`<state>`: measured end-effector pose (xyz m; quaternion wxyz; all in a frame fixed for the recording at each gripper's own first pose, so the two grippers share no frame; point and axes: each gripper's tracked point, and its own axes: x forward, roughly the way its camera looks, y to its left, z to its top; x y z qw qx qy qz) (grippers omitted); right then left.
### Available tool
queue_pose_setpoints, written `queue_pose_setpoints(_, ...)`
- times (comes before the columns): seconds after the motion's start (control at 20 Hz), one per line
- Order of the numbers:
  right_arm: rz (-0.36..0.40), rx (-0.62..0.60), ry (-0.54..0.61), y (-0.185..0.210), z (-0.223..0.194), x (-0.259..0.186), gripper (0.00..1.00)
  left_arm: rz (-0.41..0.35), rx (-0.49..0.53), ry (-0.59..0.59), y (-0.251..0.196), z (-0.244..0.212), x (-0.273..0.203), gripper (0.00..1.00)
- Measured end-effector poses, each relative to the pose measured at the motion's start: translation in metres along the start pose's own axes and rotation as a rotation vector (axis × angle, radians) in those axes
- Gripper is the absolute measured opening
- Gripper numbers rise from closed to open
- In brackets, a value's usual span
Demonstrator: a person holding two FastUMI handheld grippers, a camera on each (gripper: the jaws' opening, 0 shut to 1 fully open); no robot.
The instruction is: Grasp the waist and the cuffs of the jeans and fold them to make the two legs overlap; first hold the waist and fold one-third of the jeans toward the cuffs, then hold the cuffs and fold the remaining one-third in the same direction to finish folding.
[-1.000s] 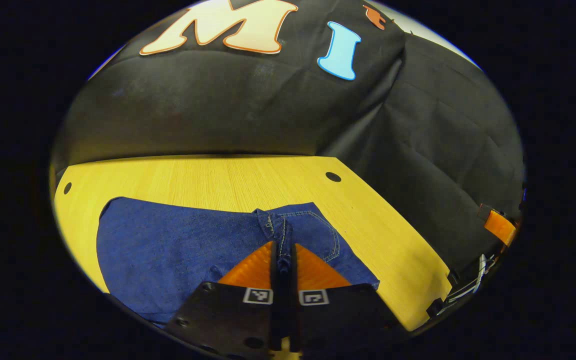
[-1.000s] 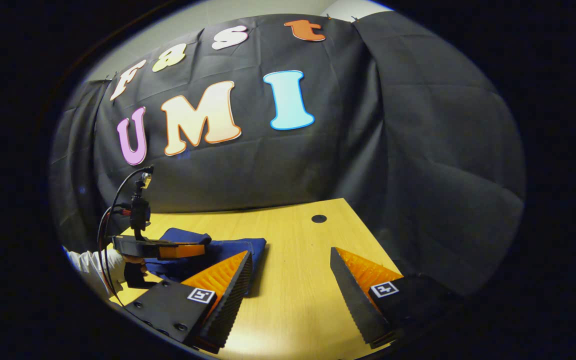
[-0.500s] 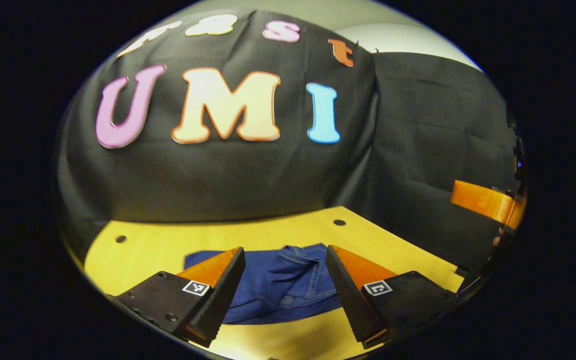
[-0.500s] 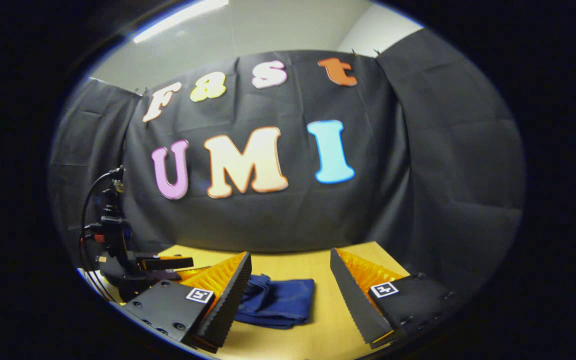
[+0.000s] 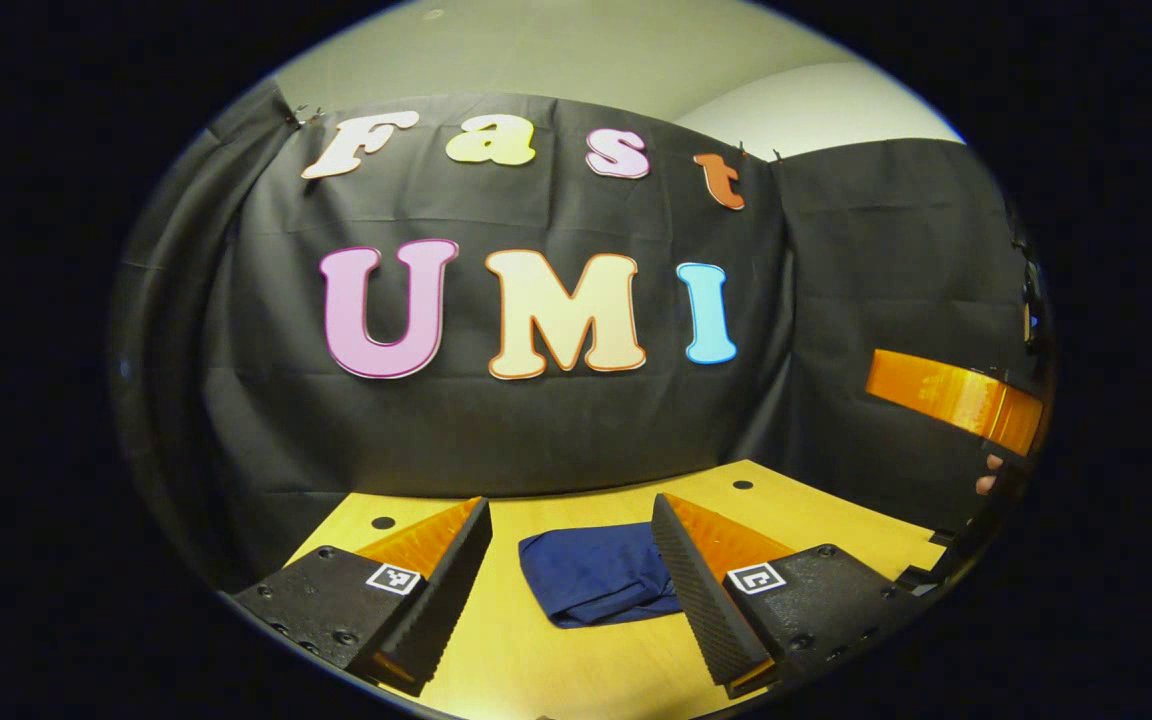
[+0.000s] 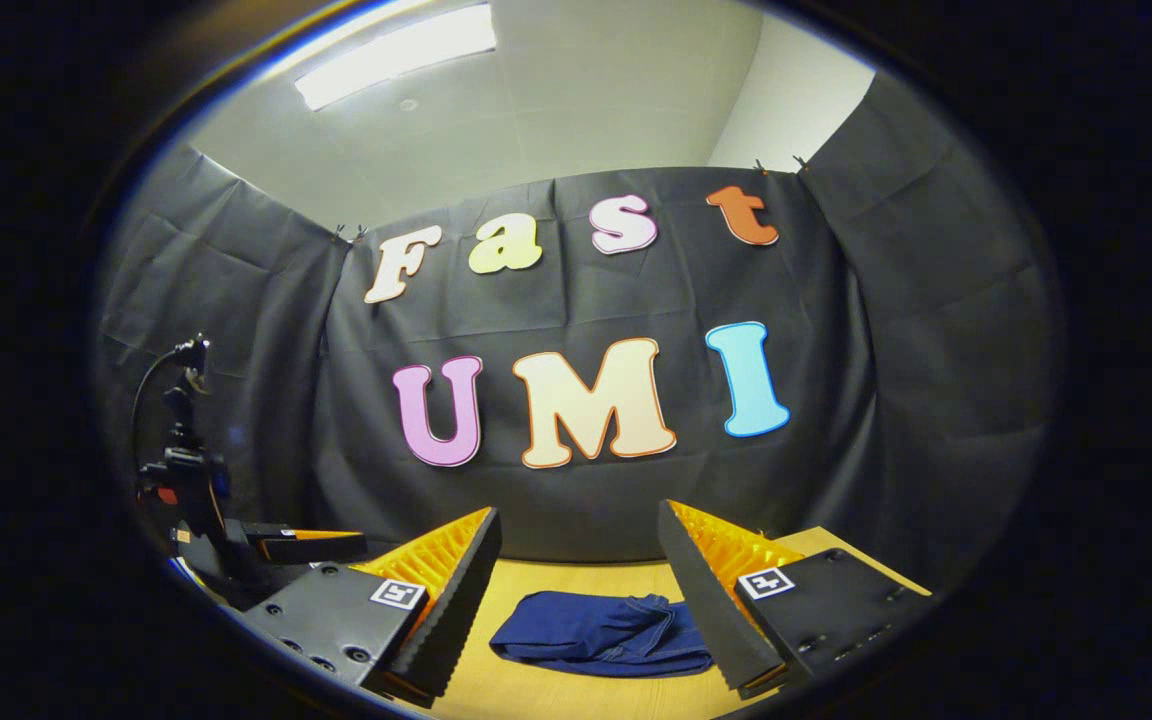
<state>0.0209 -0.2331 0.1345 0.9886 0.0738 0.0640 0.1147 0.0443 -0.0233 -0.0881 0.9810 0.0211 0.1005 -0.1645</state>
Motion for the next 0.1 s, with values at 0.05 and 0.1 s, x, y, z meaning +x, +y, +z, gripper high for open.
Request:
queue_pose_setpoints(0.05,0.004,-0.004,-0.013,0.0089,0.0040,-0.0049,0.93,0.005,-0.002,-0.010,0.0050,0.0022,-0.0051,0.94)
queue_pose_setpoints(0.1,0.004,-0.008,-0.023,0.0137,0.0068,-0.0077,0.97,0.011,-0.001,-0.012,0.0090,0.0038,-0.0104,0.94)
